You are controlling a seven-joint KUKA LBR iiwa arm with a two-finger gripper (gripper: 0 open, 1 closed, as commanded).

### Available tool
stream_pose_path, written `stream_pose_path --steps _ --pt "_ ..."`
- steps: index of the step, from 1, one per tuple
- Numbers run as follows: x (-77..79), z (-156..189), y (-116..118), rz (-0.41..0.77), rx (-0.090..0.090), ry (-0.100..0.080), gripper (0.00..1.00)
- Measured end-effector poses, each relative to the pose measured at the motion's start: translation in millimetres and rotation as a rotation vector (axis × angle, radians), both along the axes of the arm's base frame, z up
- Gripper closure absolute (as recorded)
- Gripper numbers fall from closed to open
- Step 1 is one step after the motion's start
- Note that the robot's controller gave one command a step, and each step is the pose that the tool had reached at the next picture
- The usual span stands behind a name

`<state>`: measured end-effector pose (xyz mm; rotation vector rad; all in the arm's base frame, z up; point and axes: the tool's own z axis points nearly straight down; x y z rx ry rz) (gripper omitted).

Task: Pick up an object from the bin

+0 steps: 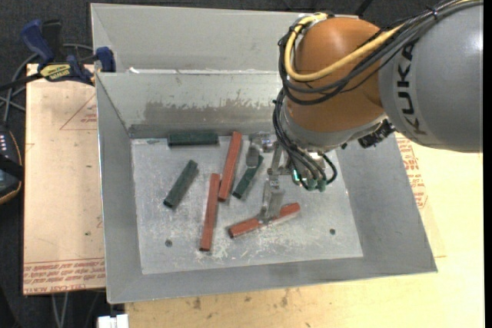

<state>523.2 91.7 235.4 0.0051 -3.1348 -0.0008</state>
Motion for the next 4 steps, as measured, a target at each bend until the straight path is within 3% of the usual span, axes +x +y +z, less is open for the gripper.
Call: stream_pose_path --steps 1,2,3,4 --pt "-36.6 -118 -70 -0.030 -0.002 0.003 0.00" --pt "-27.3 -164 -54 0.129 0.001 -0.016 0.00" --pt "-29.7 -164 -54 0.129 0.001 -0.008 1.00" --pt "-1.6 -21 -65 -0.239 0.001 -0.016 1.00"
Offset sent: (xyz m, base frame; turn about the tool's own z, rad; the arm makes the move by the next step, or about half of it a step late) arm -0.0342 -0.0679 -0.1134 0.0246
